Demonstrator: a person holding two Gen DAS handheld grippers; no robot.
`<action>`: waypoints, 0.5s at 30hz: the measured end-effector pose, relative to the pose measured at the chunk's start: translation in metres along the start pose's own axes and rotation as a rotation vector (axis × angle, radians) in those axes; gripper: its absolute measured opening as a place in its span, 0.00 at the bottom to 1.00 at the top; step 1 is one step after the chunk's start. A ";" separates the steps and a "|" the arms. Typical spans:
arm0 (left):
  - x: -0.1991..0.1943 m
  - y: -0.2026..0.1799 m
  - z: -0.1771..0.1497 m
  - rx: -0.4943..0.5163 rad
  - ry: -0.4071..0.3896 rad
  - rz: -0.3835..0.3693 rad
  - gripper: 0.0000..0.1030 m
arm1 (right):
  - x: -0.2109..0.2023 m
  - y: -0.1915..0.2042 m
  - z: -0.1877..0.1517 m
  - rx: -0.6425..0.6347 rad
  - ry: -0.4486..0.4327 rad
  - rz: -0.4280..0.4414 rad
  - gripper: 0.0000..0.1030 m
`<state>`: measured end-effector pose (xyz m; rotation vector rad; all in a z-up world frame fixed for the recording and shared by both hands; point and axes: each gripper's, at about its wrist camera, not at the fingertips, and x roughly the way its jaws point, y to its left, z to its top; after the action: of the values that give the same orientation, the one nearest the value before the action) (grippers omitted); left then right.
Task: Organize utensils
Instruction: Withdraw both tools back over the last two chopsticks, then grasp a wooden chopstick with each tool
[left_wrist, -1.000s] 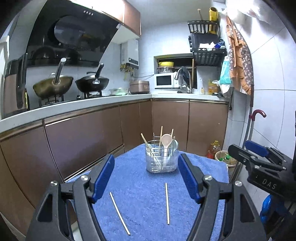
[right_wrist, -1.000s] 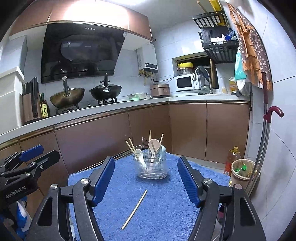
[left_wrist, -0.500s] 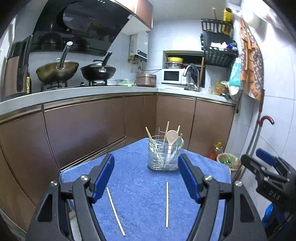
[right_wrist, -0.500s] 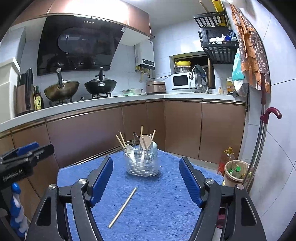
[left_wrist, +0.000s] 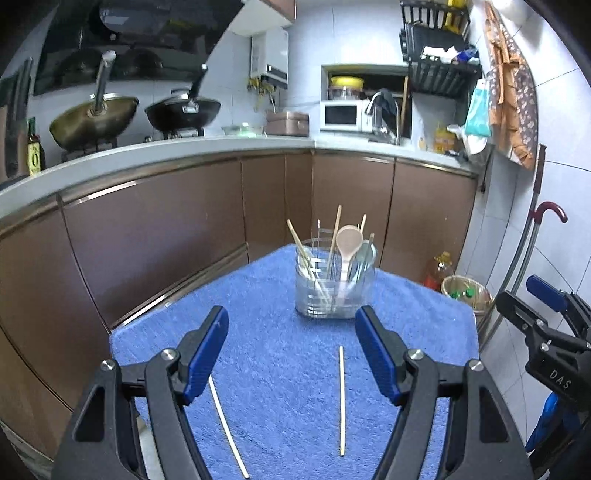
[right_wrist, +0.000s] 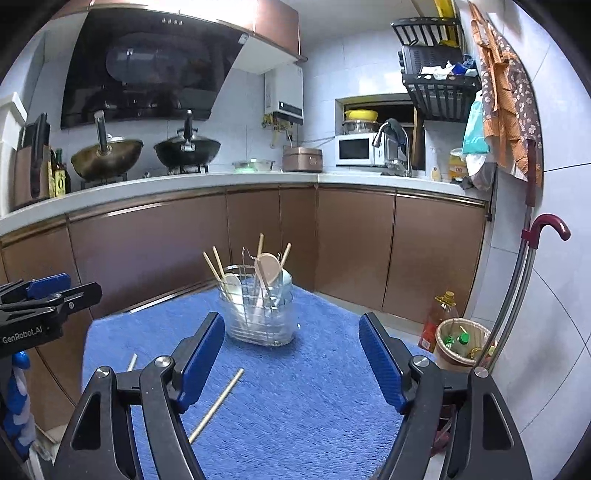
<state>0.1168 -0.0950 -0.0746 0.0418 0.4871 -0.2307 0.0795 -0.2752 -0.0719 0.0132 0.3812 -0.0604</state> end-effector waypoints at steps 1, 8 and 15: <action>0.007 0.001 -0.001 -0.004 0.020 -0.006 0.68 | 0.004 -0.001 0.000 0.002 0.009 0.001 0.71; 0.049 0.021 -0.012 -0.048 0.142 -0.011 0.68 | 0.039 -0.002 -0.006 0.008 0.091 0.023 0.71; 0.106 0.083 -0.028 -0.174 0.343 -0.001 0.67 | 0.128 0.001 -0.024 0.150 0.403 0.275 0.61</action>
<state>0.2141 -0.0343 -0.1507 -0.0904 0.8476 -0.1816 0.1892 -0.2809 -0.1419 0.2282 0.7735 0.1883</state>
